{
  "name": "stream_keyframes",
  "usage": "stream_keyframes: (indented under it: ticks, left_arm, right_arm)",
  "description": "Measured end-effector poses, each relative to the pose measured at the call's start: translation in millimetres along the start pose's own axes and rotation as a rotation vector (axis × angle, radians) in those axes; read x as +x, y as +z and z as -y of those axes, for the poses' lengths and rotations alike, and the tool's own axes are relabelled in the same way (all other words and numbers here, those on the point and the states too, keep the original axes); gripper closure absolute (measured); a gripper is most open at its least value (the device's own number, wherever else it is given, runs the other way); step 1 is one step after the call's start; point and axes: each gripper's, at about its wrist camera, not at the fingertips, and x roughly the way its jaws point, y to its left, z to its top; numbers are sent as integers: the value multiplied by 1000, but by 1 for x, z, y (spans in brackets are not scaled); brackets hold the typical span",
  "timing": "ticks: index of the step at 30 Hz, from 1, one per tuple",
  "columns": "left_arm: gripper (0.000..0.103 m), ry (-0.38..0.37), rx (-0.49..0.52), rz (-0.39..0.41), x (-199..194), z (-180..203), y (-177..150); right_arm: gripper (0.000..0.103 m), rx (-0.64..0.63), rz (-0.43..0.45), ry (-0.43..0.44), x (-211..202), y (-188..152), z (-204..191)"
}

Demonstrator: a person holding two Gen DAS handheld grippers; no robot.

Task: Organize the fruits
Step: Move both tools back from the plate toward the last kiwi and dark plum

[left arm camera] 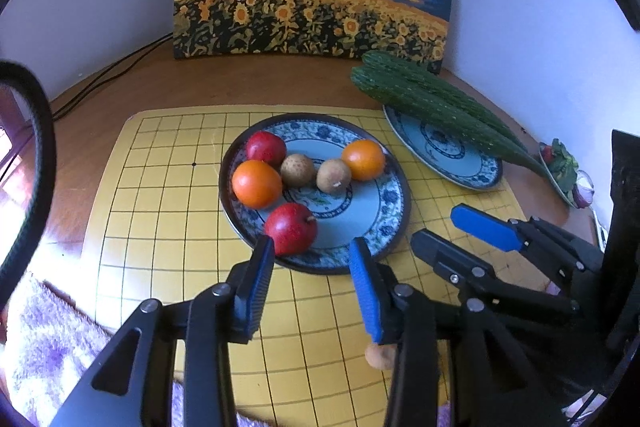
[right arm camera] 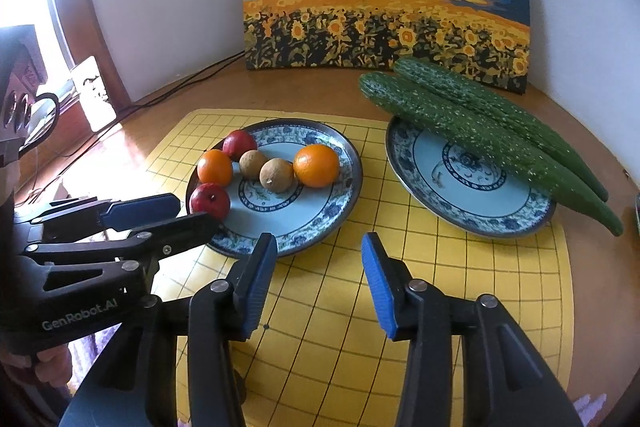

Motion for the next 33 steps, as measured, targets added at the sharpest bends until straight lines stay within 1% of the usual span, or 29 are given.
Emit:
stream_keyframes:
  ticks: [17, 33]
  left_arm:
    - [62, -42, 9, -30, -13, 15, -20]
    - [62, -77, 37, -81, -8, 35, -40]
  right_arm:
    - [57, 48, -7, -36, -18, -26, 11]
    - [57, 85, 2, -47, -32, -47, 20]
